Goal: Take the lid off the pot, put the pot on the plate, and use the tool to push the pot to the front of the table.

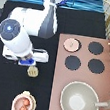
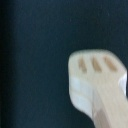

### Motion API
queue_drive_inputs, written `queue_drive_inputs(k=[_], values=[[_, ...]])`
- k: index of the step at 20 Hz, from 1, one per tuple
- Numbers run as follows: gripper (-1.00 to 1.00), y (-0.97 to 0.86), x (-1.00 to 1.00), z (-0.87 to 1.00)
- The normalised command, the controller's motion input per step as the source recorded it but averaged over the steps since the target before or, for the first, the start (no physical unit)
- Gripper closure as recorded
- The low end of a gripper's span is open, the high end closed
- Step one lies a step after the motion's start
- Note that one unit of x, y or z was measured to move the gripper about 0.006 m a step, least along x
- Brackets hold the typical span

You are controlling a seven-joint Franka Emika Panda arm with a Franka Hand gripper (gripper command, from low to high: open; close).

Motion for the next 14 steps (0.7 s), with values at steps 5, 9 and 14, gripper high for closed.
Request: queue_drive_inputs(k=[5, 9, 14], values=[[1.00, 0.17, -1.00, -0.36], [1.00, 0.20, -1.00, -0.77], [-1.00, 0.19, -1.00, -0.86]])
